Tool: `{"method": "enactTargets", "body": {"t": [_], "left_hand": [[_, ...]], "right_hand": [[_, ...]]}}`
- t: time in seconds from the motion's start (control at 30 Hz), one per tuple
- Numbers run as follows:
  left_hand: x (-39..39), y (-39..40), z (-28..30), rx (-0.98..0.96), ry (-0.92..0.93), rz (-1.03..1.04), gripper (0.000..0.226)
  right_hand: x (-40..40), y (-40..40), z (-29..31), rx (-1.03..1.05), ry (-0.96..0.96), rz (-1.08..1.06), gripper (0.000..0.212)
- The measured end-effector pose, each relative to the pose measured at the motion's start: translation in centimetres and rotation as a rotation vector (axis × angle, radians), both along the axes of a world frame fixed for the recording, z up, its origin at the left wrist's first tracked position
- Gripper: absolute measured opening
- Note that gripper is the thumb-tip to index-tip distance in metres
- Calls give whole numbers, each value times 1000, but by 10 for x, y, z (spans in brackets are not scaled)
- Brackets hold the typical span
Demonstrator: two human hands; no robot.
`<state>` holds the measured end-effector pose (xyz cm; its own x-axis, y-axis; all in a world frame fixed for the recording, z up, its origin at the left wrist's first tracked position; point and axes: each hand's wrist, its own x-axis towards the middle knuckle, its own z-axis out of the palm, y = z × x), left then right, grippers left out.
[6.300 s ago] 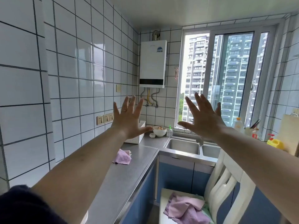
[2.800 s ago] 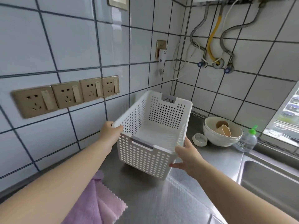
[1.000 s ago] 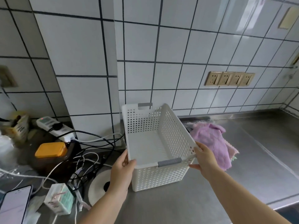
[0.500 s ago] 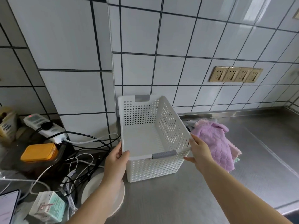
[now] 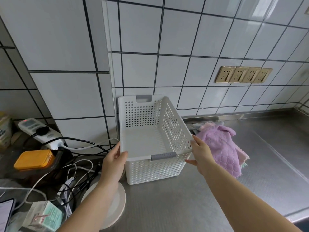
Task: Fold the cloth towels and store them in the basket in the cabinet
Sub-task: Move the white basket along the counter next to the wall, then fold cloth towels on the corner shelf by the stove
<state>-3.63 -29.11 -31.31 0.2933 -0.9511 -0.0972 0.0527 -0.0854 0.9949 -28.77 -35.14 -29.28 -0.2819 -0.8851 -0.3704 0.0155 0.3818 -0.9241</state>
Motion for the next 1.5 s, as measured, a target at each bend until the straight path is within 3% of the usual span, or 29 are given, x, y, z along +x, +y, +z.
{"method": "enactTargets", "body": {"t": [0.2, 0.37, 0.53, 0.8, 1.0, 1.23, 1.5], "left_hand": [[2, 3, 9, 15, -136, 52, 58], [-6, 25, 31, -233, -394, 58, 57], [-38, 64, 47, -333, -334, -105, 55], [-117, 124, 39, -247, -187, -492, 50], [-171, 165, 32, -262, -78, -888, 52], [-183, 239, 11, -141, 28, -1368, 44], [-174, 367, 0, 9, -30, -1844, 46]], "right_hand": [[-8, 24, 5, -75, -80, 79, 70], [-22, 62, 16, -199, -105, 79, 65], [-39, 119, 26, -245, -120, 1, 59], [-66, 252, 26, -230, -2, -192, 54], [-75, 368, 30, -231, 116, -514, 56], [-21, 498, 18, -166, 168, -904, 54], [68, 638, 1, -122, 15, -1377, 47]]}}
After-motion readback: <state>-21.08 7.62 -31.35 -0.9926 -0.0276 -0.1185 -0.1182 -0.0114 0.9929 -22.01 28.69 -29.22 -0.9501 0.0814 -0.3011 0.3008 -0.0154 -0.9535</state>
